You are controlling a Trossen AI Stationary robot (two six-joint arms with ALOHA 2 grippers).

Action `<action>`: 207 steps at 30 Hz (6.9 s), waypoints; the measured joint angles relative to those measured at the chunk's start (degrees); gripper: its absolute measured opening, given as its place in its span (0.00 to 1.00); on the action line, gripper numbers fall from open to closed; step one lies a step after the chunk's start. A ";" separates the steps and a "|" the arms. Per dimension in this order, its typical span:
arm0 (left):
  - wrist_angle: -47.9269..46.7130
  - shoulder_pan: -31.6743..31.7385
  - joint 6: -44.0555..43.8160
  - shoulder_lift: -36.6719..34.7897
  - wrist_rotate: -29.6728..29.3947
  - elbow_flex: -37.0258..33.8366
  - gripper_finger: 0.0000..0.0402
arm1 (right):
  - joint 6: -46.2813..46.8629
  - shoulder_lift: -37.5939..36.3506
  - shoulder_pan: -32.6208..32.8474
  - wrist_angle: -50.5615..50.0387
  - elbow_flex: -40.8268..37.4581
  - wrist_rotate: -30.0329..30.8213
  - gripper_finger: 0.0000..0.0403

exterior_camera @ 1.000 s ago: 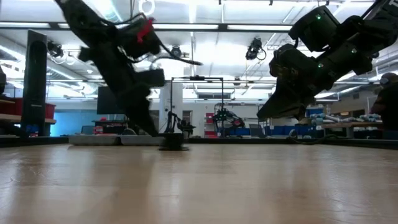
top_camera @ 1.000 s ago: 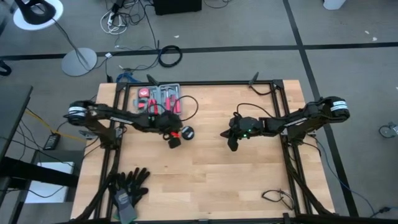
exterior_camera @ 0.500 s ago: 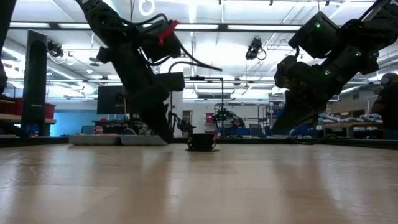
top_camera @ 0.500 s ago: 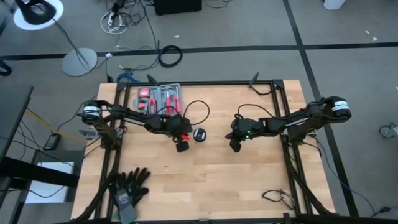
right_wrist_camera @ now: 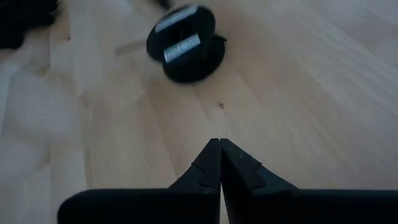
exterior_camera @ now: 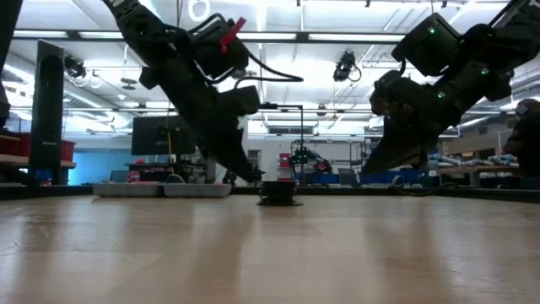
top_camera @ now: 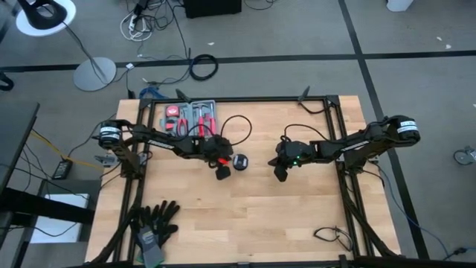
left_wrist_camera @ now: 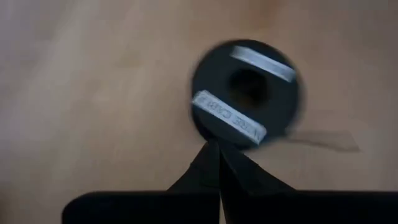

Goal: Coil cords
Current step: Prepare the spool, then uncoil the black wire from the spool

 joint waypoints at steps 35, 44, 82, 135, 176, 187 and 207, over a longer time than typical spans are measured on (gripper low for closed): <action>5.77 -0.55 5.61 -8.66 5.18 0.04 0.02 | -0.44 0.00 0.02 1.66 0.00 -0.50 0.01; 10.15 -0.63 4.19 -8.61 5.17 0.04 0.27 | -0.44 -0.02 0.00 2.08 0.00 -0.50 0.03; 20.15 -0.68 -3.06 -8.52 -0.82 0.02 0.99 | -0.38 -0.02 0.02 2.44 0.00 -1.05 0.01; -27.54 0.75 11.07 15.63 -1.76 31.39 0.99 | -2.95 0.00 1.27 7.39 0.02 -0.98 0.02; -26.74 0.96 10.19 17.22 -4.42 31.28 0.99 | -12.39 9.25 11.06 19.60 2.22 1.53 0.06; -26.69 0.96 10.16 17.22 -4.40 31.28 0.99 | -15.52 20.50 9.99 3.89 17.17 6.64 0.06; -26.45 0.96 10.41 17.22 -4.25 31.28 0.99 | -20.91 20.35 9.31 -7.89 22.71 6.92 0.27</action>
